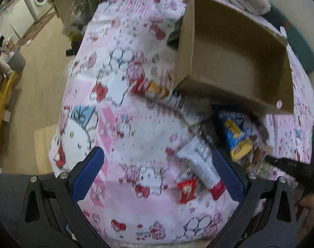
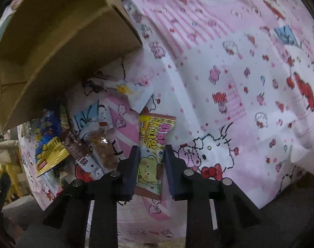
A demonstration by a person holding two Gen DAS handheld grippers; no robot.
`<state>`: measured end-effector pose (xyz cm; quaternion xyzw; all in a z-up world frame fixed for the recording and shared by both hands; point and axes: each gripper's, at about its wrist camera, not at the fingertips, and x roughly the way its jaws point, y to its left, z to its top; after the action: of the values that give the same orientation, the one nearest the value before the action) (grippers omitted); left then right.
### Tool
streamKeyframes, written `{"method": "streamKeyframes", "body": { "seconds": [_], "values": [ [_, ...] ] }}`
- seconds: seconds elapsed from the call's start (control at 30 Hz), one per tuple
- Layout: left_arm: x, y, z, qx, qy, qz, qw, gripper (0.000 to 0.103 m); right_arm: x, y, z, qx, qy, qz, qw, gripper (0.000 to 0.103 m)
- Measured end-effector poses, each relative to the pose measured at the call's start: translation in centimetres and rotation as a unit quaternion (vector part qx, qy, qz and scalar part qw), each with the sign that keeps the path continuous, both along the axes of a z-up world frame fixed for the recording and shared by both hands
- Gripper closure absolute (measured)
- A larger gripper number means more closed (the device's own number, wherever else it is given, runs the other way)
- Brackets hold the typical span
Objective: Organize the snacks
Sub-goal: 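Reach both grippers into the snack pile toward the red candy and yellow bar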
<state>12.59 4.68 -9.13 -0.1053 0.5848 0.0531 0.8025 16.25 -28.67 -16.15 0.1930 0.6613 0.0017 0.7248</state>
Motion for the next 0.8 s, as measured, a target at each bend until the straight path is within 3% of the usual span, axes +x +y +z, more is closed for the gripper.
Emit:
{"method": "streamKeyframes", "body": {
  "seconds": [0.1, 0.17, 0.23, 0.33, 0.5, 0.57, 0.67, 0.7, 0.73, 0.8],
  "values": [
    [-0.7, 0.5, -1.2, -0.024, 0.029, 0.011, 0.9992, 0.010, -0.9, -1.0, 1.5, 0.021, -0.025, -0.013, 0.999, 0.094],
    [-0.9, 0.3, -2.4, -0.042, 0.055, 0.010, 0.9975, 0.021, -1.3, -1.2, 2.1, 0.033, -0.039, -0.015, 0.999, 0.103],
    [-1.2, -0.4, -3.4, -0.053, 0.075, 0.000, 0.9957, 0.039, -1.5, -1.3, 2.9, 0.037, -0.060, -0.015, 0.997, 0.103],
    [-1.6, -1.5, -4.5, -0.058, 0.093, -0.018, 0.9938, 0.051, -1.3, -1.3, 3.1, 0.038, -0.069, -0.011, 0.997, 0.103],
    [-2.3, -3.3, -5.5, -0.060, 0.114, -0.039, 0.9909, 0.052, -1.6, -2.4, 2.5, 0.065, -0.042, -0.033, 0.996, 0.103],
    [-2.5, -3.7, -6.0, -0.059, 0.120, -0.042, 0.9901, 0.052, -1.8, -2.3, 2.1, 0.062, -0.035, -0.042, 0.997, 0.099],
    [-2.4, -4.4, -6.6, -0.055, 0.126, -0.049, 0.9893, 0.059, -1.6, -2.1, 1.8, 0.067, -0.029, -0.044, 0.996, 0.097],
    [-2.3, -4.8, -6.8, -0.056, 0.127, -0.053, 0.9890, 0.065, -1.6, -2.0, 1.7, 0.065, -0.028, -0.044, 0.997, 0.097],
    [-2.2, -4.9, -6.9, -0.060, 0.126, -0.054, 0.9888, 0.079, -1.6, -1.9, 1.6, 0.060, -0.028, -0.045, 0.997, 0.097],
    [-2.2, -4.9, -7.2, -0.075, 0.133, -0.052, 0.9869, 0.089, -1.5, -2.1, 1.4, 0.054, -0.025, -0.049, 0.997, 0.097]
  ]
}}
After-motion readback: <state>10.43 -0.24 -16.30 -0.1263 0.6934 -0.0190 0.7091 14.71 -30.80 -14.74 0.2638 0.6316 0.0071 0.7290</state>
